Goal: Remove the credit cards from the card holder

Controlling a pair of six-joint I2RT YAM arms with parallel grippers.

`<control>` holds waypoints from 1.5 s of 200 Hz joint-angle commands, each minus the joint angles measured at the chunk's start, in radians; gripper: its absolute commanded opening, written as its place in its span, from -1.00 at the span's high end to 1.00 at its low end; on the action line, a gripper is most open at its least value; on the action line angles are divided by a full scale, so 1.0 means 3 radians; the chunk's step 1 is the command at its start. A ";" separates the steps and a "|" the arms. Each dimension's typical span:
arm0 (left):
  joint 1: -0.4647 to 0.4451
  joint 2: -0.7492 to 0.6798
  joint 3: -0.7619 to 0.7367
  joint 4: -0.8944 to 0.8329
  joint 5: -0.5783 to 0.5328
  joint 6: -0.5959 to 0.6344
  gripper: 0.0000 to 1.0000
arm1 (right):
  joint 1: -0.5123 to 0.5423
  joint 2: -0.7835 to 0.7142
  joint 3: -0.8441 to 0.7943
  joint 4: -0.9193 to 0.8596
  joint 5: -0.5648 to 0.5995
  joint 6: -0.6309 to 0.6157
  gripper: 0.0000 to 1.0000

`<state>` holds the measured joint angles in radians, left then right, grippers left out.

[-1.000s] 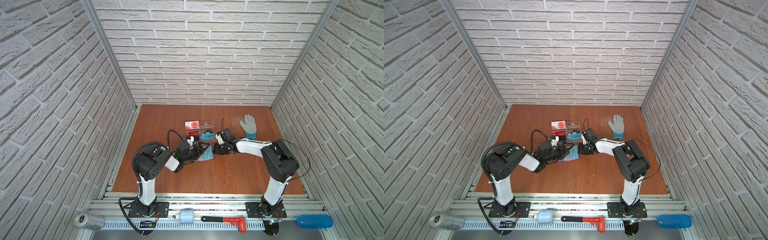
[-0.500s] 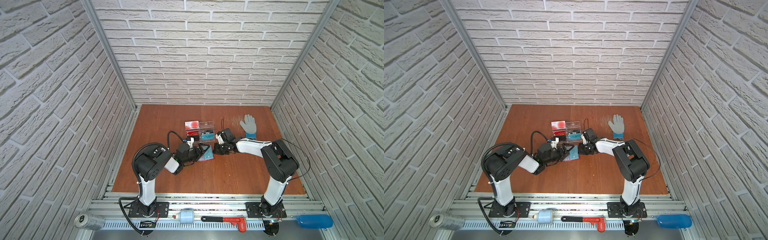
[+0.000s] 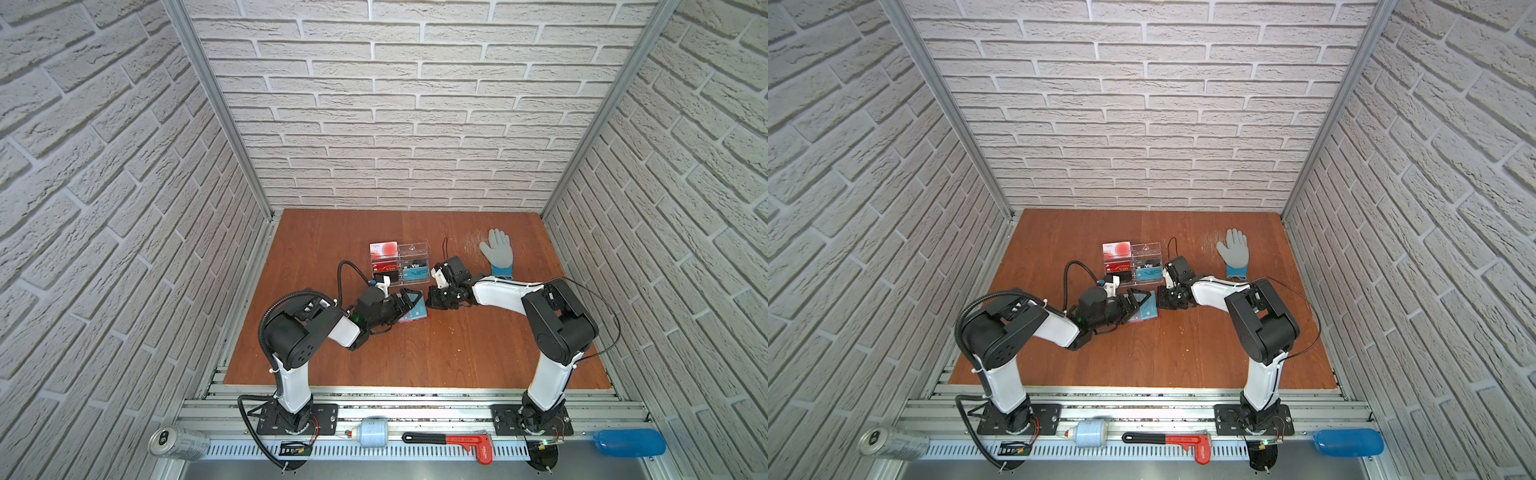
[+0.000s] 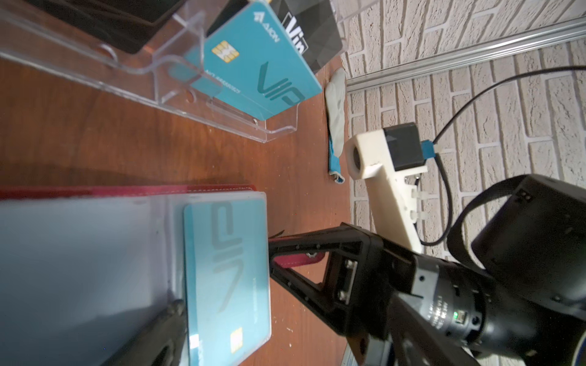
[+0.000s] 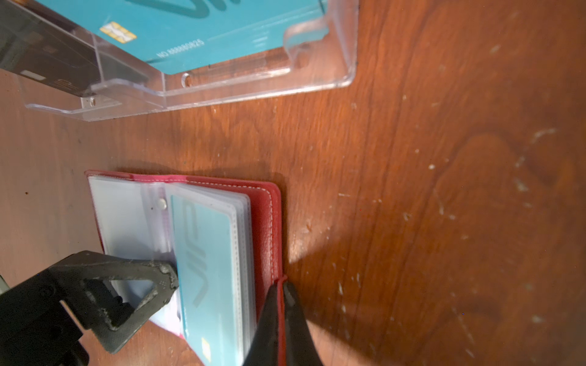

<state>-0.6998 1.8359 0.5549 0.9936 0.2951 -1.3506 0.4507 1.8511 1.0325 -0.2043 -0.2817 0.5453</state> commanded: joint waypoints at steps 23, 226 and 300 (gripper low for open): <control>-0.0127 0.0230 0.0027 -0.0355 -0.0023 -0.0215 -0.96 | 0.0062 0.0246 -0.0078 -0.0036 -0.0036 0.0010 0.88; -0.0199 0.0381 -0.0177 0.1327 -0.0255 -0.0396 -0.96 | 0.0062 0.0293 -0.0062 -0.0038 -0.0055 0.0023 0.88; -0.0198 0.0243 -0.0208 0.1353 -0.0268 -0.0160 -0.96 | 0.0060 0.0303 -0.0057 -0.0035 -0.0078 0.0023 0.88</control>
<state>-0.7410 1.9385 0.4976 1.3102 0.1879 -1.4506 0.4423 1.8721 1.0401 -0.1474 -0.2749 0.5461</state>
